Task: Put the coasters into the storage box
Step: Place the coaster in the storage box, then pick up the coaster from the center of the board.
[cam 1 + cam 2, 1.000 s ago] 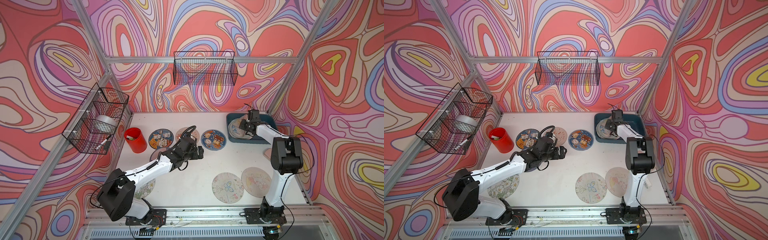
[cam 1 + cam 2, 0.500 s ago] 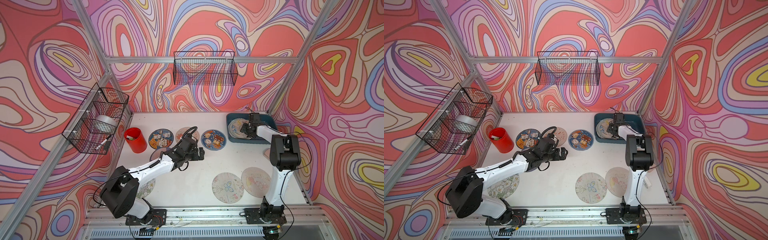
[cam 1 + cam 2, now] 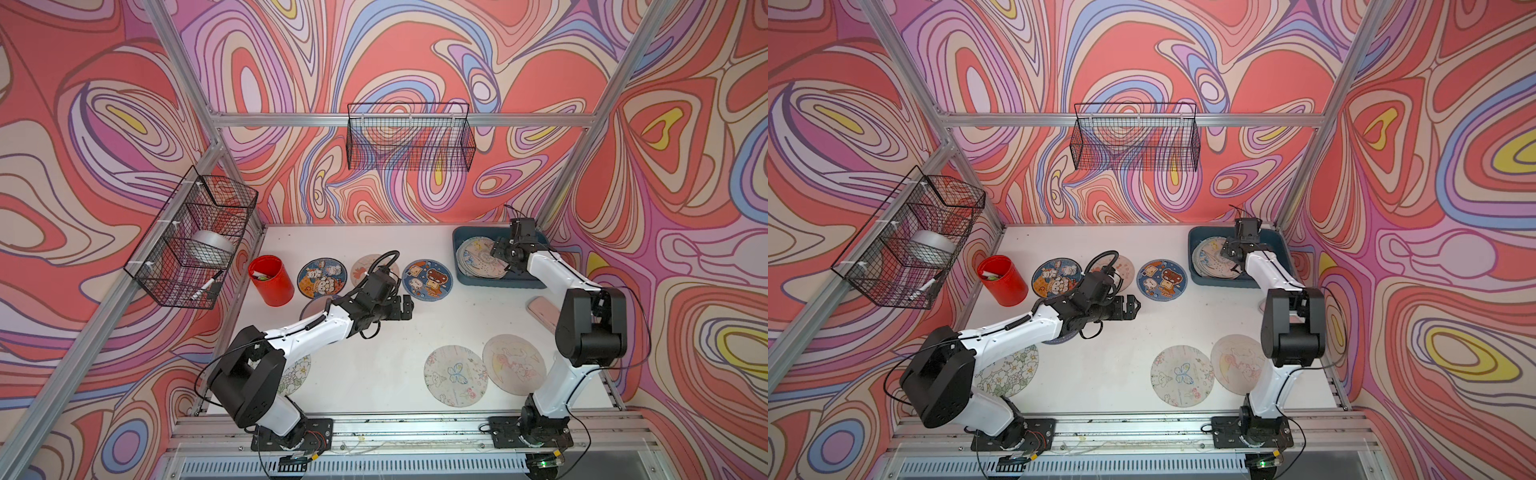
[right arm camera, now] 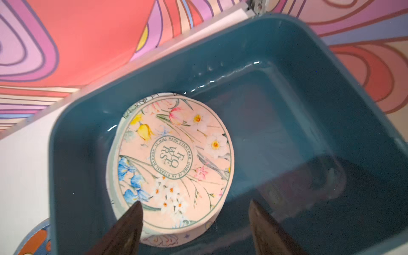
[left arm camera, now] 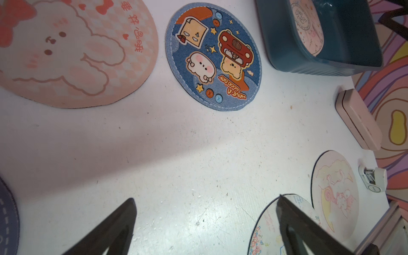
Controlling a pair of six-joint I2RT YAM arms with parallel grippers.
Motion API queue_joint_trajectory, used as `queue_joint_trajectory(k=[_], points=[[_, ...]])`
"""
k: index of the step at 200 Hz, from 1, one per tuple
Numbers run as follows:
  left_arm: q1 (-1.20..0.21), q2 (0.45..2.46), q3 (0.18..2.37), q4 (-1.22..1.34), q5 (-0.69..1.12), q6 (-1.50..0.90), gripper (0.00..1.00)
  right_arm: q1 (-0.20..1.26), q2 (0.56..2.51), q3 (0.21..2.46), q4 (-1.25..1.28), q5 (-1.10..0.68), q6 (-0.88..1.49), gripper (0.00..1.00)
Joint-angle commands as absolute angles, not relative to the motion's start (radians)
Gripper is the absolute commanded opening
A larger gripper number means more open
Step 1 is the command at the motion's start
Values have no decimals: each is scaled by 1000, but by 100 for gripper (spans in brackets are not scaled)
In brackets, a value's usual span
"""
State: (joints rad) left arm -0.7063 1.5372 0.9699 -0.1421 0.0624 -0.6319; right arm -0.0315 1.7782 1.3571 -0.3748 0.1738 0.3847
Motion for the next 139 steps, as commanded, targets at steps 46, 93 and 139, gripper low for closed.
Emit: queue_joint_trajectory(k=[46, 93, 139], points=[[-793, 1642, 1103, -349, 34, -555, 100, -29, 1556, 1123, -469, -56, 440, 77], [-886, 1730, 1176, -404, 40, -521, 100, -28, 1424, 982, -479, -129, 464, 77], [-961, 1801, 1227, -457, 9, -478, 100, -29, 1394, 947, -492, -141, 457, 77]])
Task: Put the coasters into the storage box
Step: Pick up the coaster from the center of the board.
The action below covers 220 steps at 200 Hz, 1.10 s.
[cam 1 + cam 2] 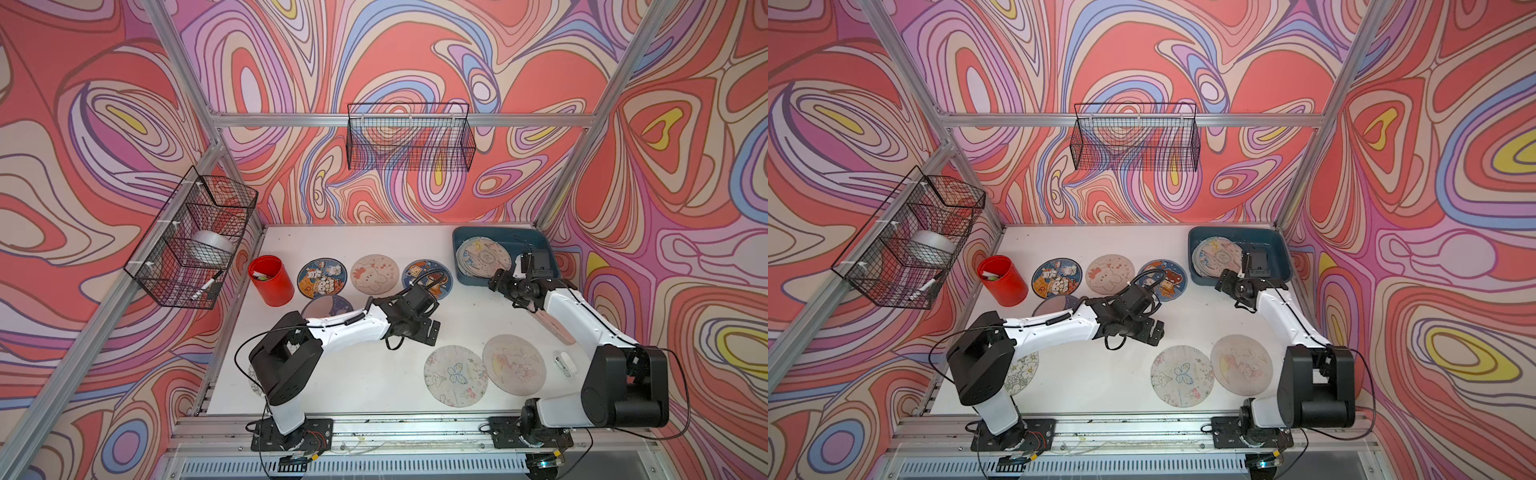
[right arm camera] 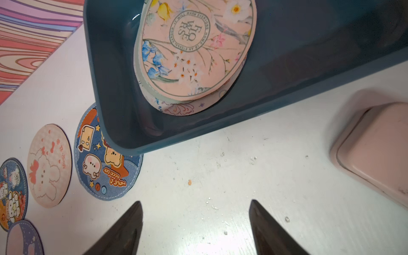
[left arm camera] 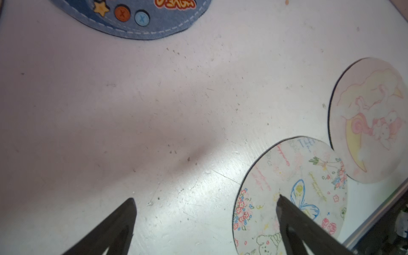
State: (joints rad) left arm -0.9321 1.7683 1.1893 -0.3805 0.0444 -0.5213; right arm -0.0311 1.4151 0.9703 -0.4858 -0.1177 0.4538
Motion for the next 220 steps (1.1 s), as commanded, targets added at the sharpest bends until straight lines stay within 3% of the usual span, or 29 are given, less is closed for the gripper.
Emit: queue_joint_trajectory(k=[1, 220], points=[[-962, 1802, 1228, -457, 7, -478, 100, -28, 1393, 947, -492, -141, 457, 77], [-1118, 1950, 1326, -581, -8, -376, 99, -28, 1373, 886, -448, -151, 428, 77]])
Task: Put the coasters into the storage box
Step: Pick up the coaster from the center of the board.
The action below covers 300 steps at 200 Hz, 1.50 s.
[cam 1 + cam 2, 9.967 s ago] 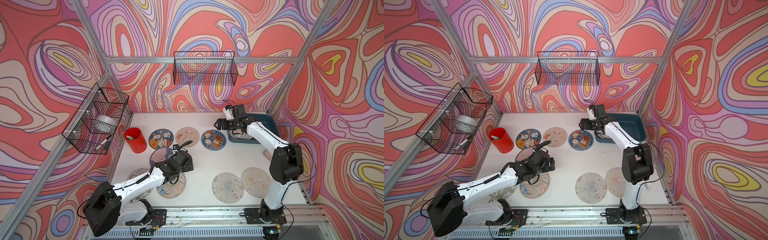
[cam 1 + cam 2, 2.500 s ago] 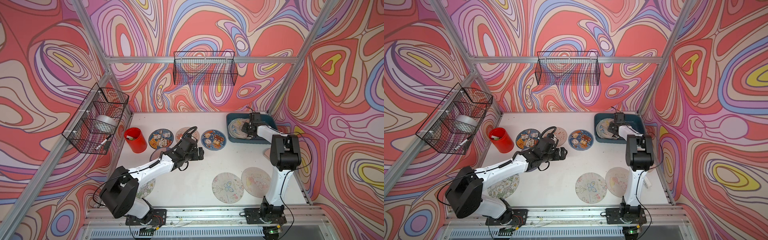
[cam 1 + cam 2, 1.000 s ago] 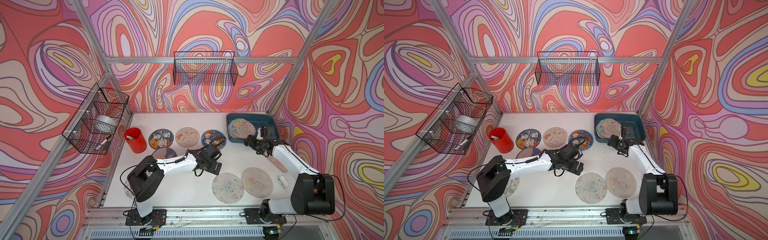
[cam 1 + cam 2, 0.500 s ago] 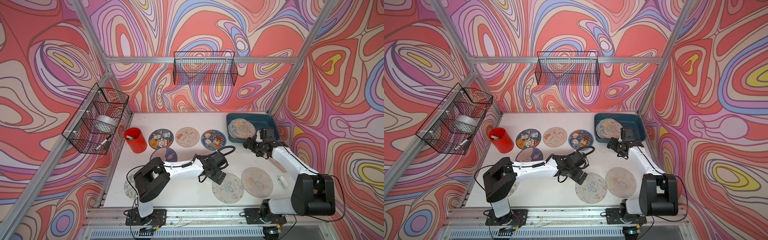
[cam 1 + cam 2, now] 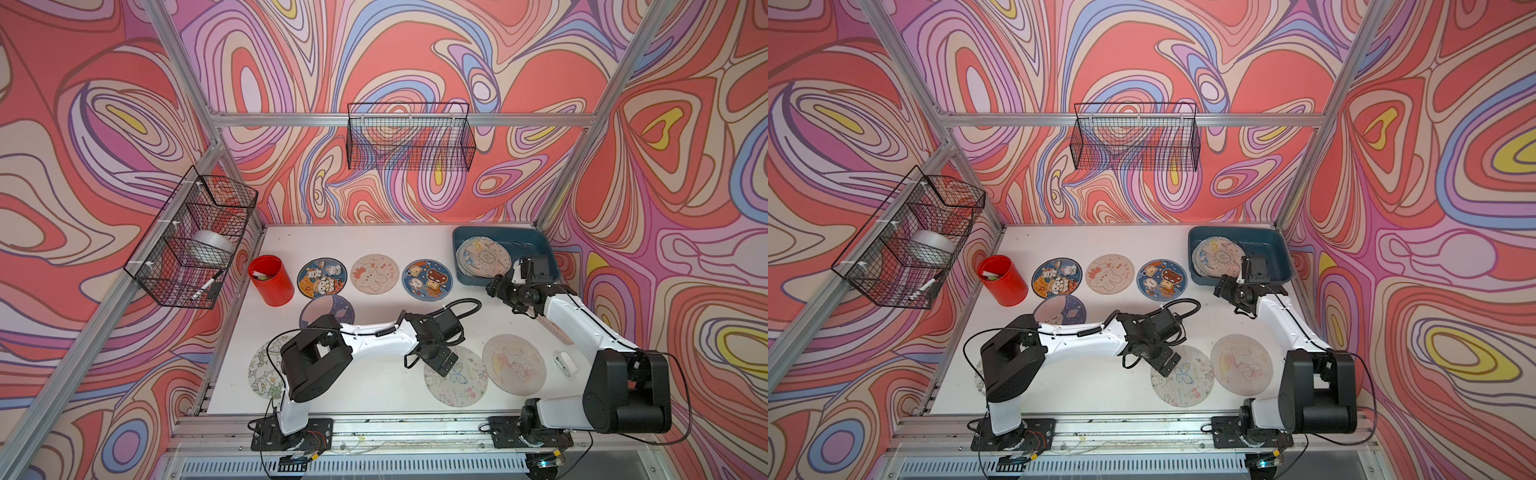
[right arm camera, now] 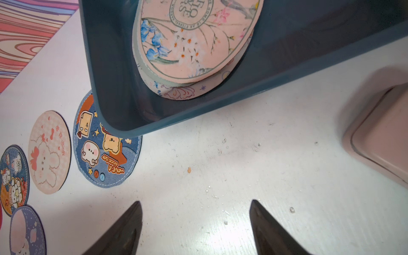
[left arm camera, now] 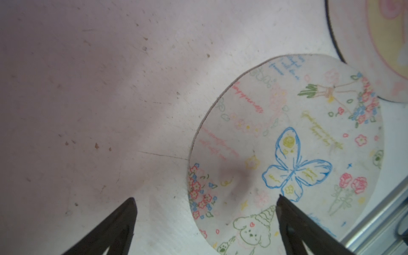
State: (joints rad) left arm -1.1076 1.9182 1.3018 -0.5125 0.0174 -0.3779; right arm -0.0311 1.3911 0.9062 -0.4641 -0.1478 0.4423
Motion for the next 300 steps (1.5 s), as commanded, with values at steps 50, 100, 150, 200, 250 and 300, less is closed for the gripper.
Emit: queue_joint_trajectory(k=[50, 100, 150, 200, 250, 300], points=[[-1155, 2011, 1366, -639, -70, -384, 96, -28, 1365, 873, -439, -159, 415, 78], [-1179, 2061, 1384, -658, -68, -421, 88, -28, 1323, 870, -448, -158, 404, 78], [-1190, 2125, 1424, -711, -70, -449, 72, -28, 1305, 879, -451, -165, 401, 78], [-1198, 2179, 1454, -744, -77, -456, 52, -28, 1290, 874, -458, -161, 400, 78], [-1197, 2187, 1458, -750, -97, -460, 11, -29, 1279, 873, -460, -156, 400, 78], [-1197, 2154, 1469, -760, -197, -472, 0, -28, 1279, 874, -469, -152, 400, 78]])
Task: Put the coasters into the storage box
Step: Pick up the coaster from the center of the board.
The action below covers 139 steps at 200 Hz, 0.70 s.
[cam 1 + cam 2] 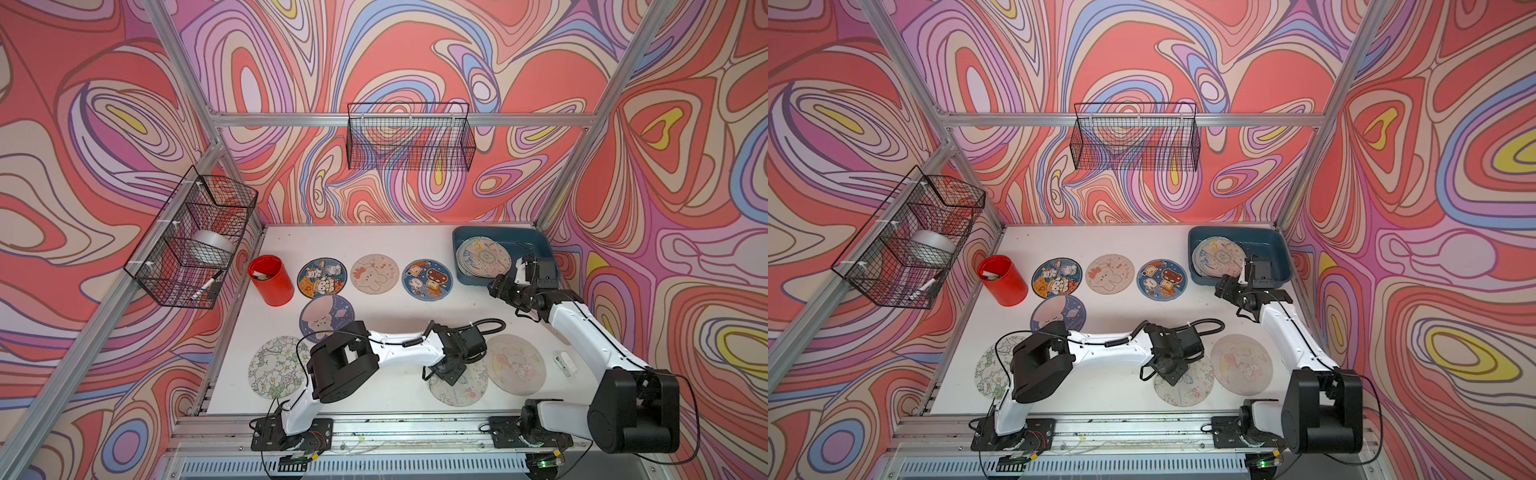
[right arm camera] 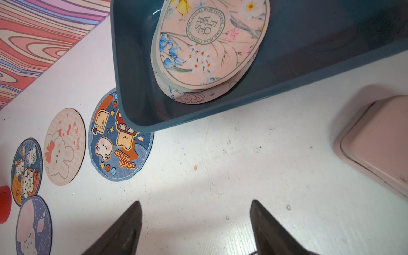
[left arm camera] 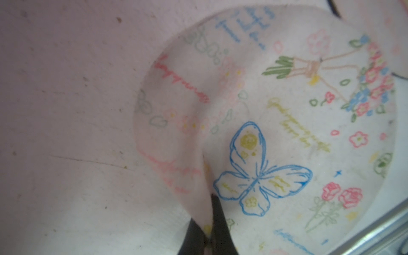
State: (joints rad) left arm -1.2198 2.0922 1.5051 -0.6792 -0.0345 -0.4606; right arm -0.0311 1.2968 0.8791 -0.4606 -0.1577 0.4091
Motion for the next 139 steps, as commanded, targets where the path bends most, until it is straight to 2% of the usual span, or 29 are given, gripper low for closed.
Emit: queue_joint_trajectory(k=[1, 70, 139], points=[[-1196, 2154, 1469, -760, -199, -472, 0, -28, 1279, 874, -470, -152, 400, 78], [-1151, 1986, 1393, -643, -349, -432, 0, -28, 1352, 903, -451, -198, 379, 78], [-1057, 1840, 1280, -429, -239, -313, 0, -28, 1445, 924, -386, -304, 362, 78]])
